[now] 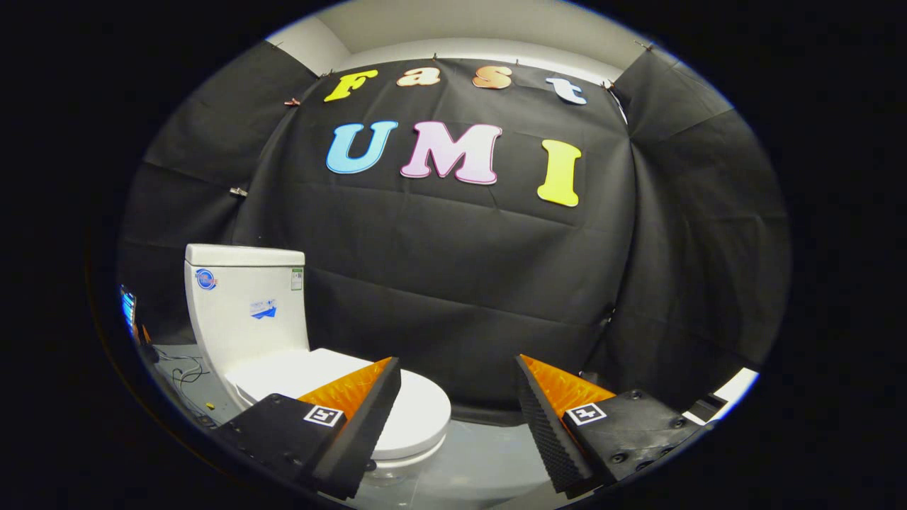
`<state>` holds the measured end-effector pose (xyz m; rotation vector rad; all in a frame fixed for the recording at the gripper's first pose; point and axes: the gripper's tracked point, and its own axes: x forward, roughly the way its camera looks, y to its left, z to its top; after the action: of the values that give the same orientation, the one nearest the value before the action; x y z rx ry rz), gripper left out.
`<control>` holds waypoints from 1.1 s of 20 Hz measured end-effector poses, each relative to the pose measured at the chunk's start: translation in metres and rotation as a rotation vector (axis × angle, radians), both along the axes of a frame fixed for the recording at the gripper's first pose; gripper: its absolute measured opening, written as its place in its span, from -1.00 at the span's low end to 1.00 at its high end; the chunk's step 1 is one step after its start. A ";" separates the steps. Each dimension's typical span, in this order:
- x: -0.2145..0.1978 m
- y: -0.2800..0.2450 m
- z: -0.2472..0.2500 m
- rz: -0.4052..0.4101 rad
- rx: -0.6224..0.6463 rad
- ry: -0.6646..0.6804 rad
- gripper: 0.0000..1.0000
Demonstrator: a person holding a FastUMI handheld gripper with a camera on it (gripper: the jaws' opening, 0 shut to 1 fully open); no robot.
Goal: Open the toilet lid.
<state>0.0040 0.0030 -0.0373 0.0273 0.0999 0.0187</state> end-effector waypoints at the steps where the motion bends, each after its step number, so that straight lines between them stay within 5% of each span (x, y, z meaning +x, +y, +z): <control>1: 0.000 -0.001 -0.004 -0.002 0.012 0.014 0.96; 7: 0.005 -0.003 -0.035 -0.003 0.054 0.105 0.96; 17: -0.022 0.042 -0.140 0.098 0.464 0.528 0.97; 22: -0.036 0.057 -0.204 0.088 0.553 0.711 0.98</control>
<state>-0.0318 0.0603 -0.2415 0.5841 0.8050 0.1239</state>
